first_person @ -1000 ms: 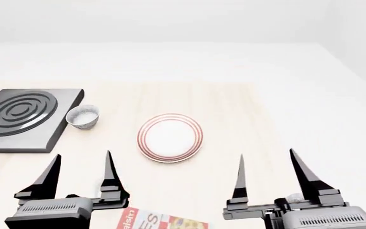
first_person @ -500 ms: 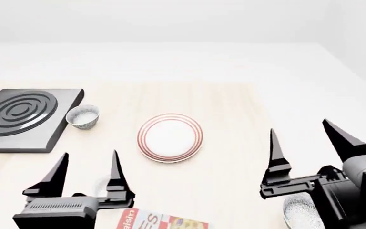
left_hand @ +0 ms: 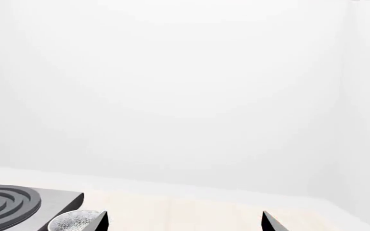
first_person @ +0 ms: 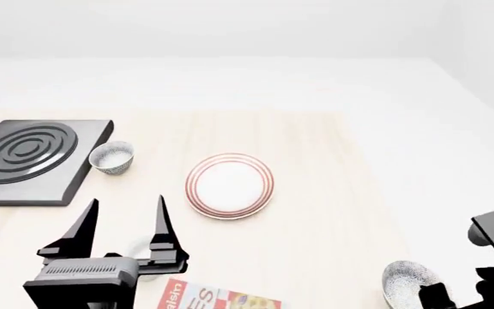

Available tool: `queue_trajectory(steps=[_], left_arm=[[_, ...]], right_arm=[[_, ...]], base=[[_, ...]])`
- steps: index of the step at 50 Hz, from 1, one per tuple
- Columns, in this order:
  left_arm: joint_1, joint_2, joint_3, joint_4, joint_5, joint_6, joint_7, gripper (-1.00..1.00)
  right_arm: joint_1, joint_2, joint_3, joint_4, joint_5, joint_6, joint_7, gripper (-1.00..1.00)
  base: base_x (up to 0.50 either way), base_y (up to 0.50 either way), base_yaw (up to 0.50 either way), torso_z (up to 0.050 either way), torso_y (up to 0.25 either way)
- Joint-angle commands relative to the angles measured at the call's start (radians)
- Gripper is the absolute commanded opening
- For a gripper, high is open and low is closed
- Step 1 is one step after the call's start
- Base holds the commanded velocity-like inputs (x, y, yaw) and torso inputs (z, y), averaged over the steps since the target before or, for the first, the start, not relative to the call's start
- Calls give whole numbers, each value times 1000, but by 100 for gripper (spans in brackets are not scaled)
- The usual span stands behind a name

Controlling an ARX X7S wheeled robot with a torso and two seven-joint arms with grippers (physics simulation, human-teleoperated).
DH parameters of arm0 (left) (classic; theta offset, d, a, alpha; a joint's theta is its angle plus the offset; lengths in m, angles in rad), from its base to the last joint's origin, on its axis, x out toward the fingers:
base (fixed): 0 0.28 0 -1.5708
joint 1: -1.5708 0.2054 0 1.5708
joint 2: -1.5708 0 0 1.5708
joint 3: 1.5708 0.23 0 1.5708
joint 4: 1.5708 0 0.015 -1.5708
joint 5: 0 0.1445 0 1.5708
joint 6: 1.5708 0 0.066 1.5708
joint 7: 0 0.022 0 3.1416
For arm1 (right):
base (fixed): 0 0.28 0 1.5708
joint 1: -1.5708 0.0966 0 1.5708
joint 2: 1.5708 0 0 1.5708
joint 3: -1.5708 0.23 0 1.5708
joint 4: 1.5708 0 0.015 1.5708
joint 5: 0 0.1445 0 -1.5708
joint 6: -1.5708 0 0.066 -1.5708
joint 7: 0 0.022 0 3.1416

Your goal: Pick the akita bowl next to the cookies box and place it on the plate.

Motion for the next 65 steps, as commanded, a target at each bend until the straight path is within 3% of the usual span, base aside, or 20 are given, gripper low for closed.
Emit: queue_trajectory(steps=[1, 11, 18, 28, 29, 30, 32, 34, 35, 41, 49, 56, 65], left_arm=[[-15, 11, -14, -23, 7, 1, 29, 100], [-10, -1, -14, -31, -3, 8, 33, 100], [-4, -6, -11, -34, -6, 7, 30, 100], [5, -10, -7, -52, 0, 25, 27, 100], [7, -10, -6, -51, 3, 25, 26, 100], [8, -11, -6, -48, 3, 25, 25, 100], [15, -12, -2, -48, 8, 33, 25, 100], [18, -13, -2, -49, 9, 37, 25, 100], [18, -14, -2, -49, 10, 39, 24, 100], [15, -18, -2, -55, 9, 42, 22, 100], [13, -21, 0, -65, 8, 45, 19, 100], [18, -26, 5, -59, 10, 42, 12, 100], [6, -29, 14, -62, 10, 35, 5, 100]], right_arm=[[80, 20, -26, 90, 174, 133, 26, 100], [92, 32, 2, 106, 173, 125, 6, 100], [3, 140, 26, 99, 86, -82, -130, 100], [-33, 142, 9, 185, 25, -216, -160, 100], [-183, -8, 159, 210, 6, -66, -41, 100], [-333, -109, 309, 195, -115, 84, -175, 100], [-633, -131, 609, 178, -43, 152, -106, 100], [-662, -137, 909, 177, -64, 157, -115, 100], [-663, -140, 919, 181, -71, 157, -118, 100], [-660, -165, 866, 215, -114, 129, -146, 100], [-596, -161, 666, 265, -196, 60, -203, 100], [-607, -179, 685, 283, -226, 55, -223, 100], [-549, -201, 584, 336, -282, 25, -265, 100]], base=[[0, 0, 0, 0, 0], [0, 0, 0, 0, 0], [0, 0, 0, 0, 0], [0, 0, 0, 0, 0], [0, 0, 0, 0, 0], [0, 0, 0, 0, 0], [0, 0, 0, 0, 0], [0, 0, 0, 0, 0], [0, 0, 0, 0, 0], [0, 0, 0, 0, 0], [0, 0, 0, 0, 0], [0, 0, 0, 0, 0], [0, 0, 0, 0, 0]])
